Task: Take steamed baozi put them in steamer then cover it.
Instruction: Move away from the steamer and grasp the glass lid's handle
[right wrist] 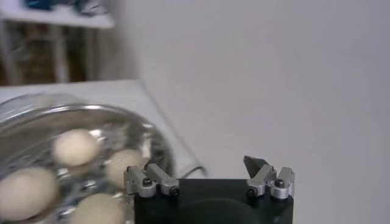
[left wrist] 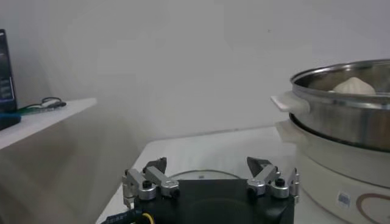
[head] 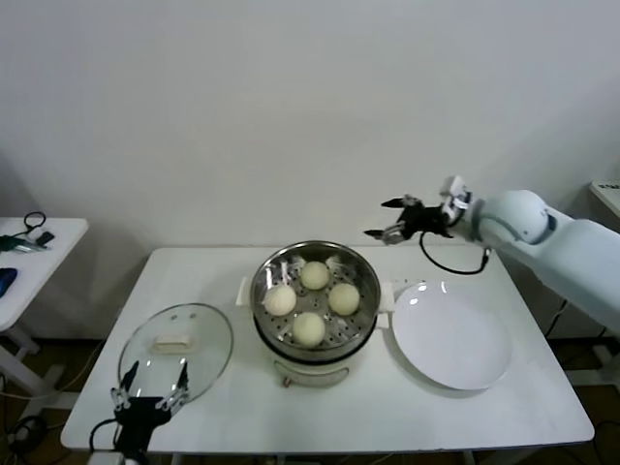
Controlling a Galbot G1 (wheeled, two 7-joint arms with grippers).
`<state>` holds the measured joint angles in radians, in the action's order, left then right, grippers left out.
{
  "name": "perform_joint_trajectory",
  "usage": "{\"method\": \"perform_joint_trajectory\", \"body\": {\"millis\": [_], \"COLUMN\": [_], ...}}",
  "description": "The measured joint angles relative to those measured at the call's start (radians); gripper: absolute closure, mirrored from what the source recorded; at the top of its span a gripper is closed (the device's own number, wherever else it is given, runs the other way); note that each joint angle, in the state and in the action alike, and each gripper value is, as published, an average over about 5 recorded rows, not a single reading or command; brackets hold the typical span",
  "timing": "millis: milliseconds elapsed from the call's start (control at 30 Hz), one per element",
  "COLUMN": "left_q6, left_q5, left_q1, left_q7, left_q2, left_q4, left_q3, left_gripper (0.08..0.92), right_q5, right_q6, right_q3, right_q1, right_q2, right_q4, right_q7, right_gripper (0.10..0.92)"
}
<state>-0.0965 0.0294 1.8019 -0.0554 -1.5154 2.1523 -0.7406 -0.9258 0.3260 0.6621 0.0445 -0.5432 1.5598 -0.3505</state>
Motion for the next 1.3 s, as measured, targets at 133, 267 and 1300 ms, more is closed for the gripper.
{"method": "perform_joint_trajectory", "body": {"millis": [133,267,1300], "left_q6": [-0.002,0.002,0.185], "left_q5": [0.013,0.021,-0.626], "left_q1": [-0.011,-0.025,-0.118], "left_q7": [0.005,0.005,0.272], "left_q2": [0.008,0.02,0.127], "left_q4": [0.006,0.008,-0.181], "left_q3": [-0.003,-0.011,-0.02], "left_gripper": [0.177,0.177,0.177], "right_q5": [0.014,0.045,0.284], "right_q6": [-0.065,-0.13,-0.598], "right_q3": [-0.257,-0.525,-1.363], "right_q1": [-0.25,-0.517,-1.598], "right_q2": [0.029,0.016,-0.493], "right_q4": [0.025,0.059,0.092], "right_q7": [0.077,0.13,0.17], "right_gripper": [0.203,0.203,0.203]}}
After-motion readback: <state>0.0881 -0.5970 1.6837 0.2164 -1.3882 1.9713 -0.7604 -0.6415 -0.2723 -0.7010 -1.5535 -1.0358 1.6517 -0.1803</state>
